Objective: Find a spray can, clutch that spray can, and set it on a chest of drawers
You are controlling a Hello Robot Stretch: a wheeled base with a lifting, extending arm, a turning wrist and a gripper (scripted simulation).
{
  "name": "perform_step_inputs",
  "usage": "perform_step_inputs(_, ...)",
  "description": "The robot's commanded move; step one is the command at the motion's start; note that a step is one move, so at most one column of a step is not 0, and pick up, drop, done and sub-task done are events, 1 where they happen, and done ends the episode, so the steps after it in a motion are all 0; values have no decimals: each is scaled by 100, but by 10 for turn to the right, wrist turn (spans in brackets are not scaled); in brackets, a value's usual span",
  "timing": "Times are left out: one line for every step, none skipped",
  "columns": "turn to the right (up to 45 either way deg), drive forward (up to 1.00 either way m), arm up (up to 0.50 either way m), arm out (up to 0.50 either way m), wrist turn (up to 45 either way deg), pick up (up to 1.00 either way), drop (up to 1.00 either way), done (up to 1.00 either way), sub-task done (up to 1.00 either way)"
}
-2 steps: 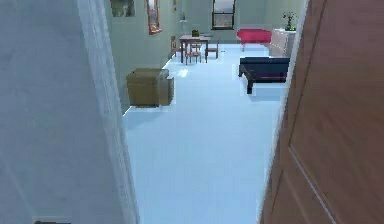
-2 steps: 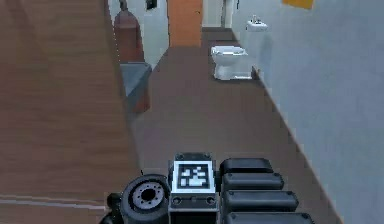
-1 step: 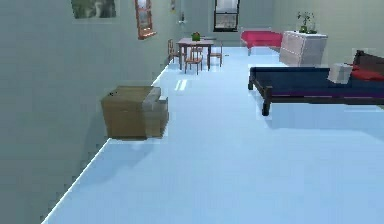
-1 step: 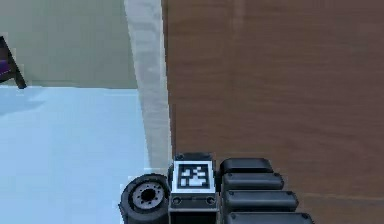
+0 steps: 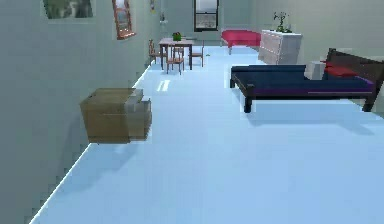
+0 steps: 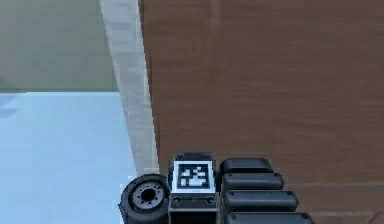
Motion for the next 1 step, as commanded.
perform_step_inputs(0, 20, 0, 0, 0, 0, 0, 0, 0)
